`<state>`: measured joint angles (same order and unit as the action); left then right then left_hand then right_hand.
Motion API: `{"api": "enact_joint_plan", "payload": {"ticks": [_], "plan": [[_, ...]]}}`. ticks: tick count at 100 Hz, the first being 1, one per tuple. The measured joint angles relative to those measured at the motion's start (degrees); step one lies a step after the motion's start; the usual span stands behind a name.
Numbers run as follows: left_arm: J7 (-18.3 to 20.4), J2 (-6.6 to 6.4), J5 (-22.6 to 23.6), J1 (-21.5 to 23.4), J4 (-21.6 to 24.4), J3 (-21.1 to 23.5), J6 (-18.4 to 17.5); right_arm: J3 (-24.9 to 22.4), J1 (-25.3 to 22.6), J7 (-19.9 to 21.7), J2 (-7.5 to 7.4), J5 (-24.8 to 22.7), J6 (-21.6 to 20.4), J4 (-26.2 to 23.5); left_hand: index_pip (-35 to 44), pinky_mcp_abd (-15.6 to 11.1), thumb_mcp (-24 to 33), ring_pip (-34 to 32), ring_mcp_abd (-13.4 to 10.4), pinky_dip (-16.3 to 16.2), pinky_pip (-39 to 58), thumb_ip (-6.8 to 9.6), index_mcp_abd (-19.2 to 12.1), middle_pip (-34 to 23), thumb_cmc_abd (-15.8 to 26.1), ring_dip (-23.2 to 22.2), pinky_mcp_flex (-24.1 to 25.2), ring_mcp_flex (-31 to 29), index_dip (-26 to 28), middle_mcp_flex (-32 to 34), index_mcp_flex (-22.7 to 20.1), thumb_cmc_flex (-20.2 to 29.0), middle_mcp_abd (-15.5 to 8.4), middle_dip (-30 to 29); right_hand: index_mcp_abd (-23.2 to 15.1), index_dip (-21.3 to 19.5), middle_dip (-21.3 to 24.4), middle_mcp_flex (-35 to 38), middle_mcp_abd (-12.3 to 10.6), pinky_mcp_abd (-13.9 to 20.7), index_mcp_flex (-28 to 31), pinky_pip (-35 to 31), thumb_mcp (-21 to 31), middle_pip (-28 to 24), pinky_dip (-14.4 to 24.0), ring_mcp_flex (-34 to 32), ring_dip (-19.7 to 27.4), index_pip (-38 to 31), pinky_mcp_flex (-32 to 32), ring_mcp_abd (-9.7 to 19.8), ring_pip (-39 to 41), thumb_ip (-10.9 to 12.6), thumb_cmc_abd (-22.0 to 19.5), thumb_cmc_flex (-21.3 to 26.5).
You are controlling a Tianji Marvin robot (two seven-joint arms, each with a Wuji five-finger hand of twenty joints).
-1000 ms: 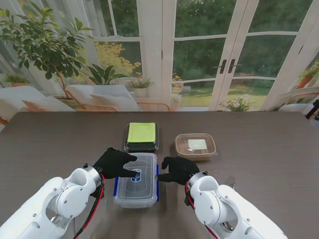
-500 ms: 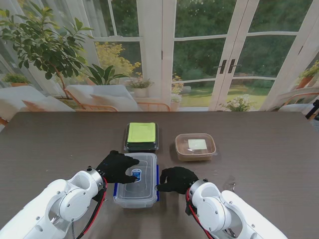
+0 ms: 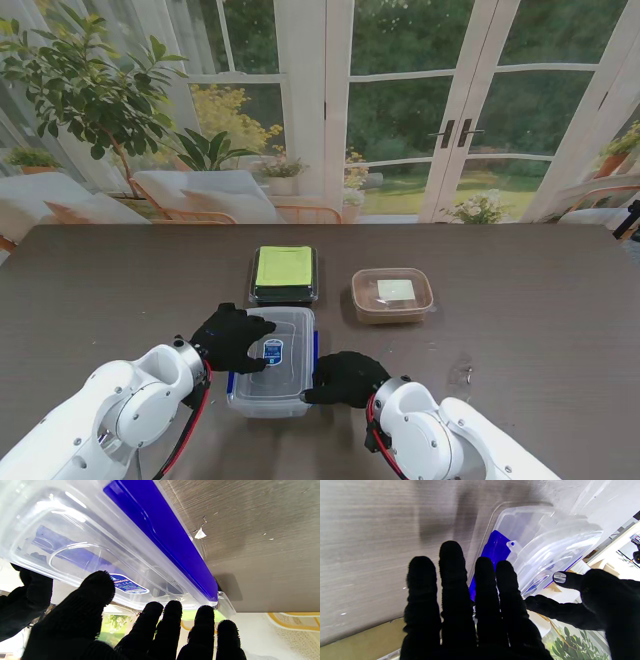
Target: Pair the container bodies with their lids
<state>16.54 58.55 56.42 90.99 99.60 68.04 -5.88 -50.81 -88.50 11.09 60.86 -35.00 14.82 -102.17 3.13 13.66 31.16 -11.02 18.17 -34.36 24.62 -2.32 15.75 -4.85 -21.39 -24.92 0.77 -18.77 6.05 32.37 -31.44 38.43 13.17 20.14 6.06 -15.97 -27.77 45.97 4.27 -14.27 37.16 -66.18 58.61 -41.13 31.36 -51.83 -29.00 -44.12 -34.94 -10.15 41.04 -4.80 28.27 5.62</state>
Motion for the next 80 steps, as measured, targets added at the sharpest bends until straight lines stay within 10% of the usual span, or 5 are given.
{"api": "enact_joint_plan", "payload": {"ticks": [32,39,51,80], "plan": [[0.87,-0.11,0.86,0.47,0.28,1.75,-1.45,1.15,-0.83,-0.9,-0.11,1.54,-0.4,-0.63,-0.09,-0.03,-3.02,0.0,-0.05,-2.15,-8.43,-0.02,-0.09,-0.26,0.14,0.0,-2.74,0.0,-0.79,0.8,0.0,-0.41,0.03,-1.1,2.3,0.0,-0.09,-0.04,1.32,-0.02,0.0,-0.01,1.29,0.0,0.0,0.0,-0.01,-0.09,0.0,-0.02,0.0,0.0,-0.01,0.0],[1.24,-0.17,0.86,0.47,0.29,2.02,-1.82,1.56,-1.04,-1.15,-0.08,1.87,-0.47,-0.88,-0.09,-0.04,-20.23,0.0,-0.08,-3.91,-9.85,0.24,-0.09,-0.28,4.38,0.0,-3.32,0.0,-0.8,0.8,0.0,4.38,0.05,-1.11,2.24,0.0,-0.09,-0.05,1.32,-0.03,0.0,0.0,1.29,0.0,-0.01,0.0,-0.01,-0.09,0.0,-0.03,0.0,0.0,-0.01,0.0],[1.88,-0.3,1.04,0.47,0.32,2.43,-2.41,2.33,-1.27,-1.68,0.03,2.48,-0.47,-1.21,-0.09,-0.05,-5.93,0.0,-0.13,-4.51,-10.53,-0.01,-0.1,-0.22,2.65,0.0,-3.37,0.0,-0.81,0.45,0.0,1.31,0.32,-1.13,1.63,0.34,-0.09,-0.12,1.32,-0.03,-1.12,-0.01,1.29,0.0,-0.01,0.0,-0.01,0.93,0.0,-0.04,0.0,0.0,-0.17,0.0],[2.79,-0.47,0.75,0.85,0.73,3.43,-3.7,3.96,-1.66,-2.79,0.5,3.46,-1.34,-1.68,-0.09,-0.08,-3.85,0.01,-0.73,-4.51,-10.53,-0.01,-1.66,-0.34,2.63,0.0,-3.38,0.0,-0.82,0.5,0.02,1.38,0.56,-1.13,-1.03,0.35,-0.09,-0.13,1.32,-0.04,-1.12,-0.01,2.54,0.0,-0.01,0.0,-0.01,0.95,0.0,-0.04,0.0,0.0,-1.55,0.05]]}}
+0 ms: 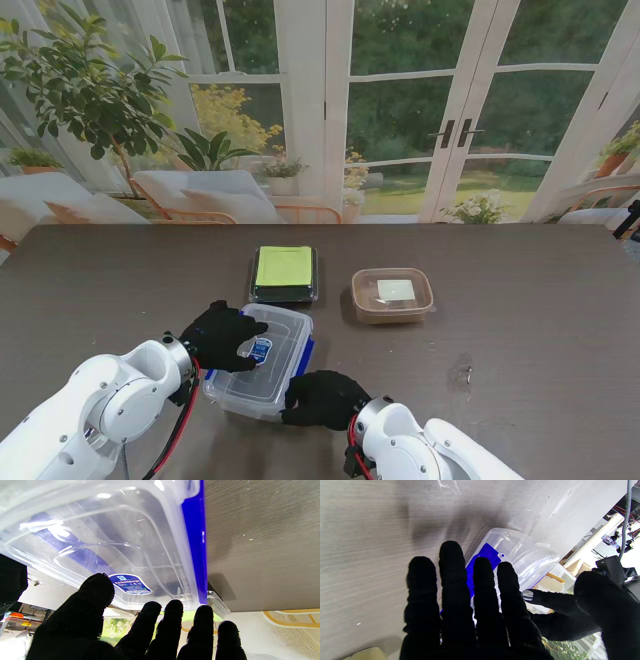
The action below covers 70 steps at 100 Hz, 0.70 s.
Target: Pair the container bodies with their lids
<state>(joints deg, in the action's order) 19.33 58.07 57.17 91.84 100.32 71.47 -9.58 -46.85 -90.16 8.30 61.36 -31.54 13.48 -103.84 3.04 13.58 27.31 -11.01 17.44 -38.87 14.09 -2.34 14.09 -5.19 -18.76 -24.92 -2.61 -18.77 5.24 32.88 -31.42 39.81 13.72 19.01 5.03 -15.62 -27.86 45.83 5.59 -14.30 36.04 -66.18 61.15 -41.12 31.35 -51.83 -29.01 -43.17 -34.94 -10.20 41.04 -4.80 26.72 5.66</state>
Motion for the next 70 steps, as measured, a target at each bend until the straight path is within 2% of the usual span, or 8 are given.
{"api": "enact_joint_plan", "payload": {"ticks": [13,47,57,67,70], "plan": [[0.15,-0.07,-0.13,0.17,0.08,0.27,-0.44,0.43,-0.09,-0.5,0.19,0.31,-0.15,0.0,0.0,-0.02,0.01,0.0,-0.02,0.0,0.0,0.0,-1.34,0.0,0.0,0.09,0.0,0.0,-0.04,-0.01,0.07,0.0,0.26,0.0,-0.84,0.0,-0.01,-0.01,0.0,0.0,1.03,0.0,0.0,0.0,0.0,0.0,0.0,-0.31,0.0,0.0,0.0,0.0,-0.01,0.0],[0.19,-0.25,0.71,0.07,0.36,0.53,-3.23,0.42,0.16,-0.27,0.33,0.04,0.3,0.18,-0.2,-0.58,0.59,0.09,-0.72,0.0,-0.01,0.0,-2.18,-0.48,0.0,0.12,0.0,0.11,-0.57,-0.6,0.67,0.0,0.26,0.35,-2.4,-0.11,-0.01,-0.01,0.0,0.0,1.03,0.0,0.0,0.0,0.0,0.0,0.0,-0.16,0.0,0.0,0.0,0.0,-0.01,0.0],[0.15,-0.31,0.64,-0.3,0.32,0.48,-4.39,0.34,0.6,-0.45,0.49,-0.25,1.73,0.35,-0.49,-0.59,0.85,0.09,-0.73,0.0,-0.02,0.0,-3.4,-0.48,0.0,0.13,0.0,0.12,-0.66,-0.6,1.28,0.0,0.26,0.35,-2.48,-0.11,-0.01,-0.01,0.0,0.0,-0.09,-0.01,0.0,0.0,0.0,-0.03,0.0,-0.14,0.0,0.0,0.33,0.0,-0.01,0.0],[0.16,-0.42,0.21,-1.0,-0.04,0.17,-5.66,0.1,1.14,-1.5,0.96,0.03,4.94,0.58,-0.63,-0.62,0.85,0.23,-1.33,0.0,-0.03,0.0,-4.87,-0.48,0.0,0.14,0.0,1.1,-0.81,-0.61,1.32,0.0,0.25,0.35,-2.48,-0.11,-0.01,0.05,0.0,-0.7,0.47,-2.24,0.0,0.0,0.0,-2.52,-0.1,-0.13,0.0,-0.03,1.38,0.0,-0.02,0.0],[0.23,-0.45,0.16,-1.18,-0.12,0.07,-5.78,-0.01,1.31,-2.08,1.17,0.36,5.93,0.71,-0.68,-0.66,0.93,0.29,-1.46,0.0,-0.04,0.0,-5.05,-0.48,0.0,0.15,0.0,1.09,-0.87,-0.62,1.33,-1.42,0.24,0.35,-2.48,-0.11,-0.01,0.08,0.0,-0.87,-0.3,-3.24,0.0,0.0,0.0,-3.45,-0.1,-0.38,0.0,-0.12,1.46,0.0,-0.02,0.0]]}}
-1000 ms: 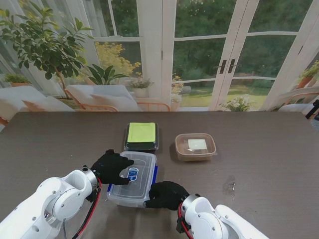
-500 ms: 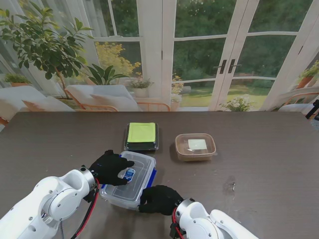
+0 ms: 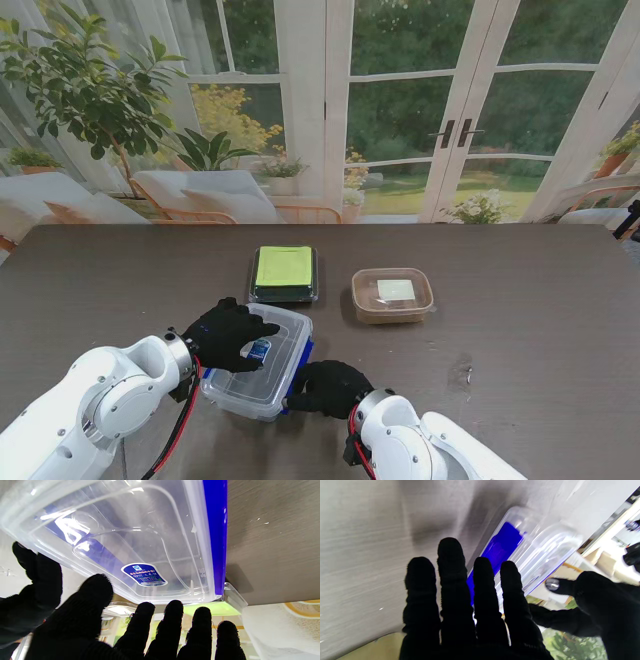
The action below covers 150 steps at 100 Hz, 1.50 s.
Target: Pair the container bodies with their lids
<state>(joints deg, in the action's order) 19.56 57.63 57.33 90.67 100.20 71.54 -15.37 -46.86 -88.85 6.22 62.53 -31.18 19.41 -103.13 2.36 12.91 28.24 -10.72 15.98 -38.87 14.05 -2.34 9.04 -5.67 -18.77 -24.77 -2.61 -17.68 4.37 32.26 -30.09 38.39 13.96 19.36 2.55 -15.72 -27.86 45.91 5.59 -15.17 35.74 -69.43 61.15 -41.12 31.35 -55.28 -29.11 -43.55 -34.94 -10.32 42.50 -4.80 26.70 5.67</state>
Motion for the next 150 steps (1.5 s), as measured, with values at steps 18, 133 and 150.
{"api": "enact_joint_plan", "payload": {"ticks": [18,133,150], "plan": [[0.45,-0.1,-0.01,-0.57,-0.51,-0.3,-0.75,-0.49,1.75,-1.04,0.97,3.0,4.42,1.14,-0.26,-0.44,0.05,0.06,-0.03,0.0,-0.02,0.0,-0.59,0.01,0.0,0.0,0.0,0.01,-0.33,-0.01,0.02,0.83,-0.02,0.01,0.88,-0.15,0.0,0.93,0.0,-1.62,-5.55,-5.32,0.01,0.0,1.32,-3.56,-0.82,0.5,0.0,-0.55,2.75,0.0,-0.69,0.01],[1.54,-0.31,2.18,1.06,0.89,-1.76,2.04,6.2,17.8,-3.82,7.06,18.39,20.66,16.84,-2.55,-0.99,-16.81,0.43,-0.82,0.0,-0.66,-0.32,-0.34,3.18,3.8,0.49,0.0,1.34,-1.67,-3.96,2.19,3.66,1.63,-1.85,4.87,1.41,0.0,-3.95,0.02,-2.02,-25.59,-7.42,-1.88,-1.01,2.75,-1.82,-1.35,0.25,0.74,-1.85,5.08,0.62,-4.19,-1.04],[1.6,-0.31,2.24,1.29,1.05,-1.62,2.04,6.02,18.2,-4.11,7.8,20.59,22.1,17.58,-2.55,-1.23,-1.17,0.43,-0.82,0.0,-0.67,-0.4,-0.31,3.19,1.23,0.49,0.02,1.34,-1.66,-4.18,2.35,-1.4,1.63,-1.88,7.14,1.72,0.21,-3.99,0.02,-2.02,-27.95,-7.42,-2.21,-1.48,2.79,-1.82,-1.35,-0.27,0.76,-1.88,5.44,0.61,-5.54,-1.08]]}}
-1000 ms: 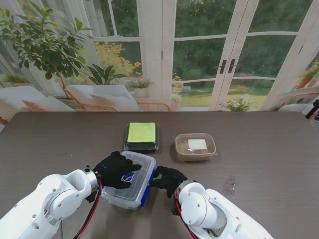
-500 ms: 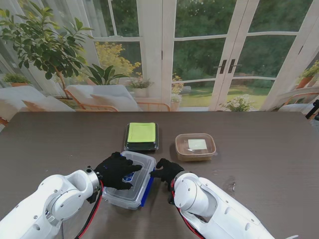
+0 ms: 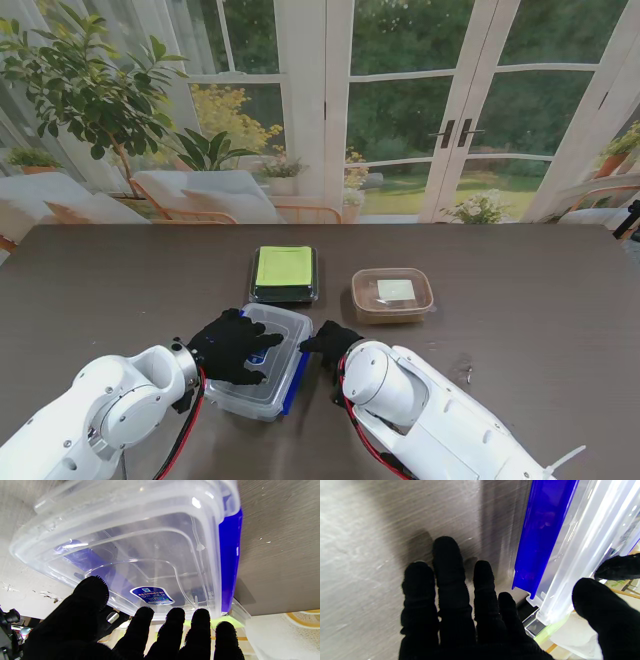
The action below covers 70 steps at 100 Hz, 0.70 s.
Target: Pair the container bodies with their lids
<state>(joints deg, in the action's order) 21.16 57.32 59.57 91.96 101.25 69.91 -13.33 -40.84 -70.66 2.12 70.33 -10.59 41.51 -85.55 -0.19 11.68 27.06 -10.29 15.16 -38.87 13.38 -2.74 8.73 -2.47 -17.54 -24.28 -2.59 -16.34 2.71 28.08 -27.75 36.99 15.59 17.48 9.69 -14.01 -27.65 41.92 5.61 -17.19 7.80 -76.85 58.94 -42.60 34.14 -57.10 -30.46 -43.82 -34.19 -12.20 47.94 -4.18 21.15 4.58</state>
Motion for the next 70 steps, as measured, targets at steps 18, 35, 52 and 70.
{"api": "enact_joint_plan", "payload": {"ticks": [18,35,52,70], "plan": [[0.46,0.0,0.4,0.56,0.55,0.59,-0.15,-0.16,0.67,-0.74,0.9,2.19,1.51,0.93,0.0,-0.01,0.98,0.0,0.0,0.0,0.0,0.0,0.0,0.46,0.0,0.0,0.0,0.0,0.0,-0.06,0.06,-0.01,-0.12,-0.02,0.07,1.6,0.06,-0.01,0.0,0.0,-0.58,0.0,0.0,-0.08,0.07,0.0,0.0,1.15,0.02,-0.53,0.22,0.0,0.0,0.0],[0.69,0.0,0.44,0.99,0.91,0.93,-0.14,-0.11,1.29,-0.9,1.42,3.56,2.05,1.53,-0.02,-0.01,1.03,0.0,0.0,0.0,0.0,0.0,0.0,0.56,0.0,0.0,0.0,0.0,0.0,-0.09,0.07,-0.01,-0.24,-0.09,-1.42,2.09,0.13,-0.01,0.0,-0.01,-0.58,0.0,-0.9,-0.09,0.14,0.0,0.0,1.16,0.04,-0.55,0.24,0.0,0.0,-0.02],[0.8,-0.01,0.44,1.22,1.12,1.03,0.05,-0.09,1.52,-0.81,1.72,4.46,2.21,1.76,-0.02,-0.01,1.03,0.01,0.0,0.0,0.0,0.01,0.0,0.58,0.0,0.0,0.0,0.0,0.0,-0.1,0.07,-0.01,-0.25,-0.09,-4.14,2.09,0.21,-1.44,0.09,-0.01,4.62,0.0,-1.02,-0.1,0.14,1.39,0.0,0.61,0.13,-0.61,0.41,0.0,-0.01,-0.02],[1.09,-0.01,0.34,1.26,1.27,1.05,0.21,-0.42,1.5,-0.61,1.71,5.06,2.57,1.68,-0.03,-0.01,1.04,0.02,0.0,0.0,0.0,0.01,0.0,0.59,0.0,0.0,0.0,0.0,0.0,-0.1,0.07,-0.01,-0.25,-0.09,-4.45,2.85,0.22,-1.39,0.85,-0.01,8.66,0.0,-1.1,-0.1,0.14,2.39,0.0,3.7,0.13,-0.63,0.43,0.0,-0.01,-0.03]]}}
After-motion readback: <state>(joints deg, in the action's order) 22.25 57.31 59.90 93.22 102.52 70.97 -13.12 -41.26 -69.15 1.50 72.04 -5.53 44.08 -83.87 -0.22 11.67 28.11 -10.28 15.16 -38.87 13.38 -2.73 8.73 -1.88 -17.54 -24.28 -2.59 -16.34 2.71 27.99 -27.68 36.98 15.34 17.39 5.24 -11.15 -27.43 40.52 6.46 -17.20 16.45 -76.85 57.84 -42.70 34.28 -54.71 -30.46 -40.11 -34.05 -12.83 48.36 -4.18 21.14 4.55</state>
